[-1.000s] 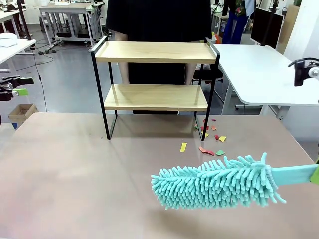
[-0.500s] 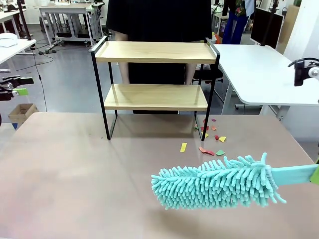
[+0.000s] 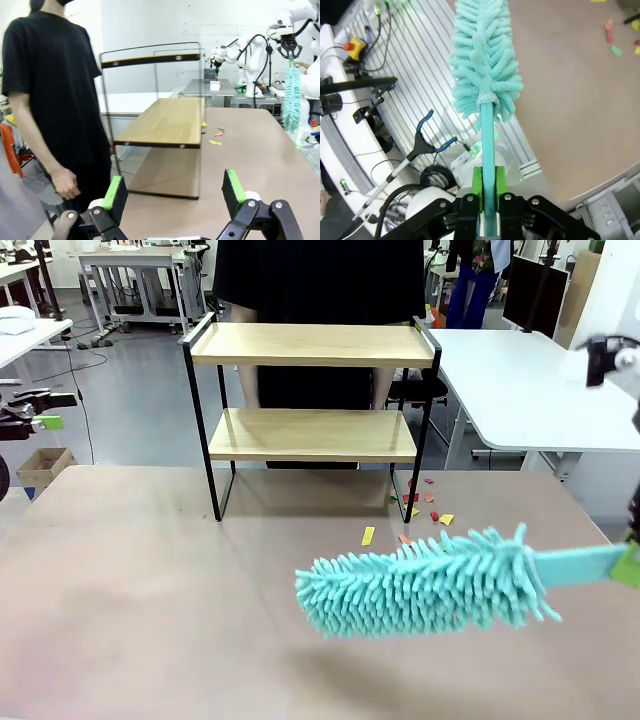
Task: Clean the shelf.
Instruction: Hand the Duster back to the human.
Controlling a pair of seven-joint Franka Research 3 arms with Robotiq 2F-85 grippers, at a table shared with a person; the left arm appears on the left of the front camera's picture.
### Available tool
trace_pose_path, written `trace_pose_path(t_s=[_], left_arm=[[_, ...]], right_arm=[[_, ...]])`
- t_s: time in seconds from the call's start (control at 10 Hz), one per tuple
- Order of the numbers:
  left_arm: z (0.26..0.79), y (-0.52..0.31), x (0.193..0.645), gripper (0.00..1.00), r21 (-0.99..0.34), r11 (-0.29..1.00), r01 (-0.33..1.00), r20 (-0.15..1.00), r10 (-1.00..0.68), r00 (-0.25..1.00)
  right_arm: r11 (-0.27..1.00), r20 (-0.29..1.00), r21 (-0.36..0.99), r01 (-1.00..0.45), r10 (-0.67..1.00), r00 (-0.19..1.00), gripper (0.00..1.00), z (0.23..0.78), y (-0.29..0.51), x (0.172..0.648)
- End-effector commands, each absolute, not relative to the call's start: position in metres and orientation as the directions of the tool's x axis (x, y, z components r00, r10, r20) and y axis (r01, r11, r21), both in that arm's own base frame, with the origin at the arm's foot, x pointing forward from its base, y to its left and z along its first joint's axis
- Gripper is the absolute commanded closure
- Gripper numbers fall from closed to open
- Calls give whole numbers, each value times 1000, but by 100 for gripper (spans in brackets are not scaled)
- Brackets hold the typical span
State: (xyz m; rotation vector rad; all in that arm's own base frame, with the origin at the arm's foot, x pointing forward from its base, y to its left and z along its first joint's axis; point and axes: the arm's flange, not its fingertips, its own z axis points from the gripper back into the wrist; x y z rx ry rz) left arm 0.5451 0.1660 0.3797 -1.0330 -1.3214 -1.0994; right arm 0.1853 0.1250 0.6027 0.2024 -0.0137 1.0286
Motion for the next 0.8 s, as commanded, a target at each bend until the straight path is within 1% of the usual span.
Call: trace_pose_path(t_s=[0.0, 0.3, 0.4, 0.5, 0.7], left_arm=[[390, 126, 487, 0, 19, 180, 983, 999, -35, -13], [408, 105, 409, 0, -24, 189, 982, 999, -38, 32], [409, 96, 394, 0, -5, 217, 976, 999, -42, 15], [402, 100, 408, 0, -14, 177, 984, 1000, -23, 19], [402, 100, 408, 0, -14, 177, 984, 1000, -23, 19]], right_arm=[[421, 190, 107, -901, 881, 434, 87, 617, 118, 216], [342, 279, 28, -939, 899, 336, 87, 628, 107, 228], [327, 313, 21, -945, 895, 317, 87, 630, 103, 229], [375, 255, 45, -926, 892, 374, 87, 631, 112, 225], [375, 255, 45, -926, 892, 374, 87, 631, 112, 225]])
